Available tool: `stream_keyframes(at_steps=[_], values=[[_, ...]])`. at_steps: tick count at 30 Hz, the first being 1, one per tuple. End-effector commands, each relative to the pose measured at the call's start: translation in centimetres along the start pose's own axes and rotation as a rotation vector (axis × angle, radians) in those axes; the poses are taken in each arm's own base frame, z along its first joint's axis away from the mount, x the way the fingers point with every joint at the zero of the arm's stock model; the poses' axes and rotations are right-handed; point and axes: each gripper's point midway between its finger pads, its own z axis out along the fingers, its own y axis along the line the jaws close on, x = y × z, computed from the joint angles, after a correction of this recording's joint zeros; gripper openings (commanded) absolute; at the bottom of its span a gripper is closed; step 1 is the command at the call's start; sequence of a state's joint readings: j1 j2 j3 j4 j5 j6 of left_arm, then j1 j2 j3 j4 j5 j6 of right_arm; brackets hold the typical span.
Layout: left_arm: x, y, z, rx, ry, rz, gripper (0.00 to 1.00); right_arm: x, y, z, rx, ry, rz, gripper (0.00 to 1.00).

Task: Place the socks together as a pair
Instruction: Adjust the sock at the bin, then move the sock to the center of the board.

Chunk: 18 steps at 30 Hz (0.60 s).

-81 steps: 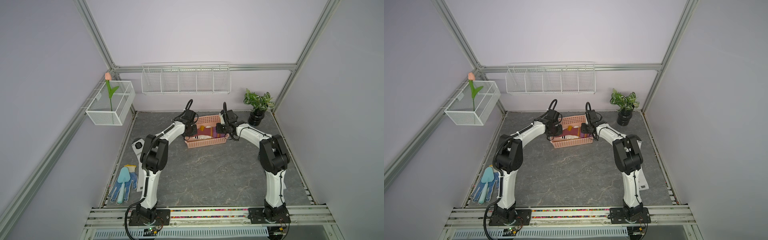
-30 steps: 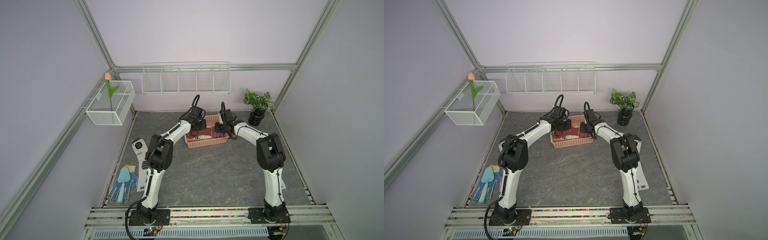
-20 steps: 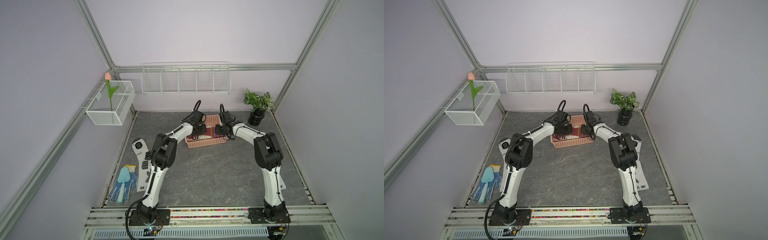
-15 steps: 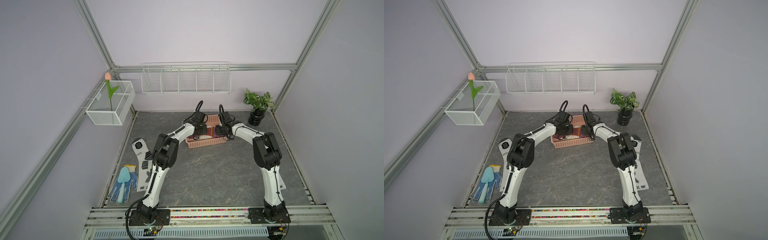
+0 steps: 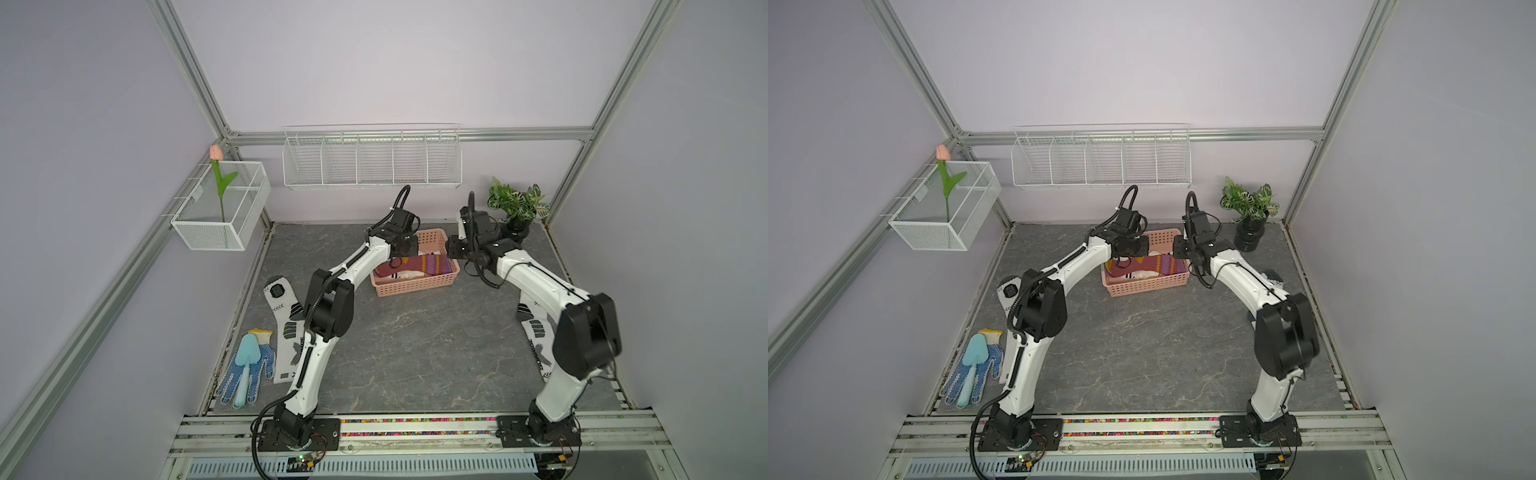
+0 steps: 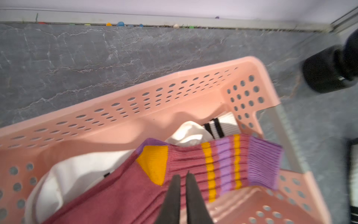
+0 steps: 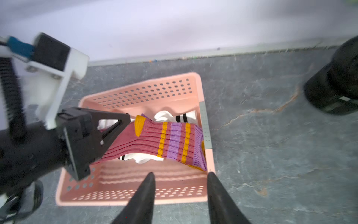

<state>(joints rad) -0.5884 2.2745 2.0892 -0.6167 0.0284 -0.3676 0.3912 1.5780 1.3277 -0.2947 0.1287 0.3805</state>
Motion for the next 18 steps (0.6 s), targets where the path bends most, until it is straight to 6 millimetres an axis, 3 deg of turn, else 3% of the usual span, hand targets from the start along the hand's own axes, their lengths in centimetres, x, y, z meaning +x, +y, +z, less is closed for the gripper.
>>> stream_keyframes(at_steps=[1, 6, 7, 10, 14, 18], values=[[-2.7, -2.6, -5.7, 0.104, -0.075, -0.011, 0.2, 4.2, -4.2, -1.3, 0.078, 0.045, 0.092, 0.53], [-2.3, -3.6, -11.4, 0.196, -0.141, -0.05, 0.27, 8.7, -11.7, -5.3, 0.225, 0.041, 0.22, 0.62], [-2.0, -3.5, -12.5, 0.205, -0.155, -0.062, 0.3, 9.7, -14.0, -5.8, 0.276, 0.047, 0.258, 0.65], [-0.1, -2.3, -14.6, 0.187, -0.165, -0.092, 0.37, 11.6, -18.2, -7.0, 0.358, 0.056, 0.348, 0.69], [3.4, 0.4, -15.8, 0.108, -0.143, -0.12, 0.42, 12.9, -22.6, -6.7, 0.422, 0.075, 0.447, 0.7], [7.0, 4.1, -16.5, -0.004, -0.12, -0.184, 0.45, 12.7, -24.8, -5.4, 0.466, 0.111, 0.477, 0.7]])
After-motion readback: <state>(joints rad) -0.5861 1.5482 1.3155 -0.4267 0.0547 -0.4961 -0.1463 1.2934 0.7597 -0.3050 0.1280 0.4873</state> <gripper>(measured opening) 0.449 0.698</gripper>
